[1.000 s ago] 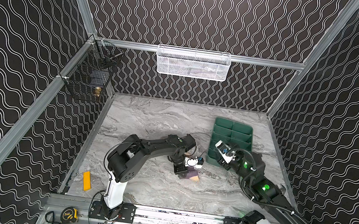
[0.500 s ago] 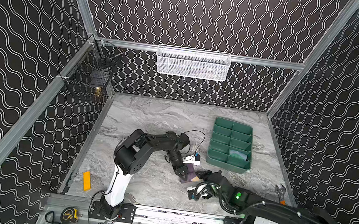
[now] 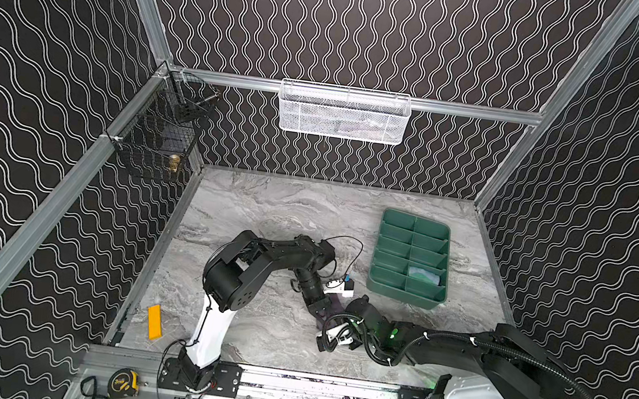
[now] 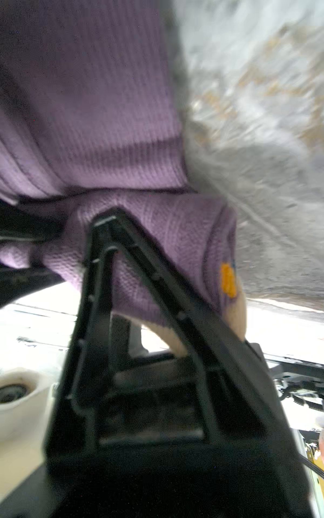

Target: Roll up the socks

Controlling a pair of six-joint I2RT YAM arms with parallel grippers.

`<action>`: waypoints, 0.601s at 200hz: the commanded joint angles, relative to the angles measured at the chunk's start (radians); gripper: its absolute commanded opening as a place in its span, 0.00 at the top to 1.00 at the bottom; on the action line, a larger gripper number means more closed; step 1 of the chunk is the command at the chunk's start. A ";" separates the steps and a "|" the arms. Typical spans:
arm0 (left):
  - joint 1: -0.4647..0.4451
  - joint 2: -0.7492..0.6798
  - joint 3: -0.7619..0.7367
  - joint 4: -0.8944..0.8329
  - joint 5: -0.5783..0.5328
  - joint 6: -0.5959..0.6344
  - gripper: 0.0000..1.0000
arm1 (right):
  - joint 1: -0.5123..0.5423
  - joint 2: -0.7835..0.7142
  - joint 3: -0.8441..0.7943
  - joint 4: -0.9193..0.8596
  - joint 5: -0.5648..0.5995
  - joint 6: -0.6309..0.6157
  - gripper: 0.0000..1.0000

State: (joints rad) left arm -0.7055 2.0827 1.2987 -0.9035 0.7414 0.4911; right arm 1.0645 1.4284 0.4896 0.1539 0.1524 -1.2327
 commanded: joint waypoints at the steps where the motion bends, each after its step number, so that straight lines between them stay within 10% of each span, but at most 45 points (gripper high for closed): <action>1: -0.002 0.014 -0.021 0.030 -0.494 -0.051 0.91 | 0.020 -0.016 0.030 -0.148 -0.063 0.084 1.00; 41: 0.014 -0.111 -0.055 0.134 -0.616 -0.131 0.71 | 0.060 -0.013 0.071 -0.344 -0.039 0.230 1.00; 120: 0.081 -0.143 -0.063 0.260 -0.732 -0.300 0.83 | 0.075 0.079 0.272 -0.635 -0.037 0.435 1.00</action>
State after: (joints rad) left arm -0.6281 1.9053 1.2312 -0.7124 0.1234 0.2676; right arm 1.1374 1.4605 0.6910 -0.2832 0.1677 -0.8738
